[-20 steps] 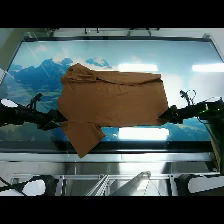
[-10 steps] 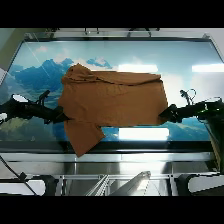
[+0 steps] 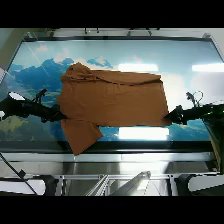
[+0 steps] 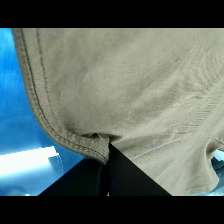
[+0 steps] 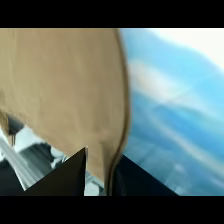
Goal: Fold the shirts.
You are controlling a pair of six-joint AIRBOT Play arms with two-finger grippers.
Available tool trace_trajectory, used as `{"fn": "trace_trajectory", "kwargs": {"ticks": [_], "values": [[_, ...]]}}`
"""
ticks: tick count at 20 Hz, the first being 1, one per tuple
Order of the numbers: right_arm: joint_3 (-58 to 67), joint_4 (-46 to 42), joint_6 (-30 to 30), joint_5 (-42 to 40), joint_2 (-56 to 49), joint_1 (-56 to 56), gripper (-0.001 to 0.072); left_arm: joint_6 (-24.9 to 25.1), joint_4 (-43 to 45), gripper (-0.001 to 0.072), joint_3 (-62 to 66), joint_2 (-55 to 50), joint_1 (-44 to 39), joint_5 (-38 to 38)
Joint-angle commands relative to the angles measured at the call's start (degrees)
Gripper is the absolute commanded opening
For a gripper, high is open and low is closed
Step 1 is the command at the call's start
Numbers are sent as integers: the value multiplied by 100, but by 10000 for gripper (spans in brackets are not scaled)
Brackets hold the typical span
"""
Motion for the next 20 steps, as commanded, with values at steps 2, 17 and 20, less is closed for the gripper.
{"fn": "trace_trajectory", "kwargs": {"ticks": [2, 17, 20], "values": [[-9, 184, -22, 186, -13, 492, 86, 105, -59, 26, 11, 0, -87, -83], [2330, 4094, -251, -483, 6339, -1523, 23, 1541, -9514, 27, 2516, 5386, 3746, -2605], [2806, 3783, -203, -881, 6636, -1517, 22, 1014, -9648, 26, 3630, 4566, 3825, -2704]]}}
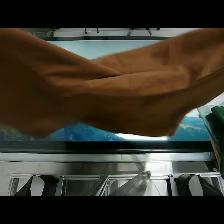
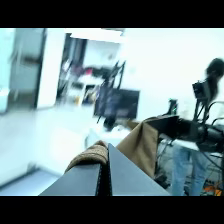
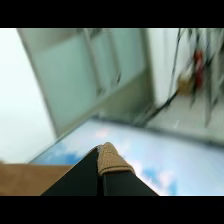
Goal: Fold the shirts.
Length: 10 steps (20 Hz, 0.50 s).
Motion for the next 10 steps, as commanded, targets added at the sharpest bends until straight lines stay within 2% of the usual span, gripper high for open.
{"fn": "trace_trajectory", "kwargs": {"ticks": [1, 3, 6, 10], "values": [[463, -175, 254, -748, 525, -107, 22, -494, -280, 26, 1257, -544, 212, -37], [380, -612, 481, -662, 299, -31, 21, -560, 1268, 27, 1526, -929, -457, -11], [-173, -896, 411, -516, -243, 498, 21, -605, 3226, 27, 1488, -1718, -1803, 129], [-1294, -1668, 157, -1088, -1132, 1392, 21, -420, 4719, 27, 988, -2903, -2680, 706]]}}
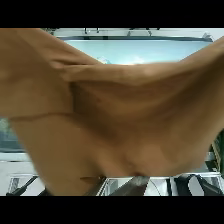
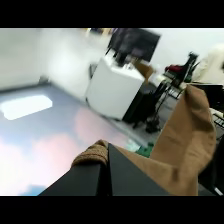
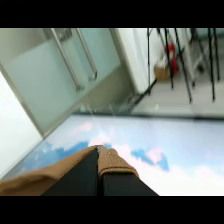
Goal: Fold the shirts.
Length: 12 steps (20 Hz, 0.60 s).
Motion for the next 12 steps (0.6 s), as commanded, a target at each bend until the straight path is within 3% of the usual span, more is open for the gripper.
{"fn": "trace_trajectory", "kwargs": {"ticks": [1, 6, 9, 12], "values": [[-850, -772, -256, -595, -833, 647, 21, 223, 1672, 27, -256, -1169, -761, 442], [-1187, -673, -925, -984, -3027, 966, 21, 350, 2457, 27, 31, -3257, -1130, 634], [-1152, 649, -1956, -1095, -4360, 1045, 21, 201, 2463, 26, 914, -4478, -1300, 715], [-813, 1709, -2581, -1023, -5401, 1049, 22, -120, 2470, 26, 1921, -5477, -1462, 868]]}}
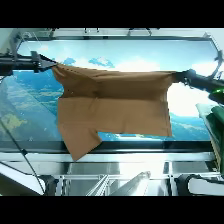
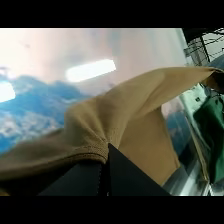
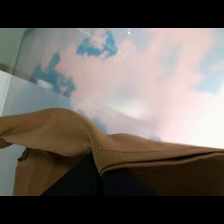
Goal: Fold the shirts.
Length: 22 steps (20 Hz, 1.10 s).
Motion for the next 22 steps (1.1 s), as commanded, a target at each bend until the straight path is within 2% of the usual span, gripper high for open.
{"fn": "trace_trajectory", "kwargs": {"ticks": [1, 4, 7, 12, 14, 17, 19, 22], "values": [[369, 1143, -802, 31, -1285, 46, 22, -302, 144, 26, 1040, -1237, -210, 216], [772, 1139, -879, 20, -1856, 42, 22, -417, 457, 25, 1283, -1694, -354, 455], [872, 1141, -892, -105, -2149, 35, 23, -400, 743, 25, 938, -1705, -446, 1084], [918, 1139, -863, -411, -2323, 37, 23, -273, 739, 26, 1259, -1705, -544, 1725], [918, 839, -575, -411, -2323, 31, 23, -243, 752, 26, 1298, -1703, -540, 1617], [918, -26, 7, -223, -2321, 33, 23, -382, 1172, 26, 1298, -1703, -468, 881], [918, -380, 48, -96, -2321, 35, 23, -409, 1578, 25, 1292, -1703, -457, 337], [918, -389, 44, -221, -2323, 37, 23, -498, 1930, 22, 887, -1633, -476, 391]]}}
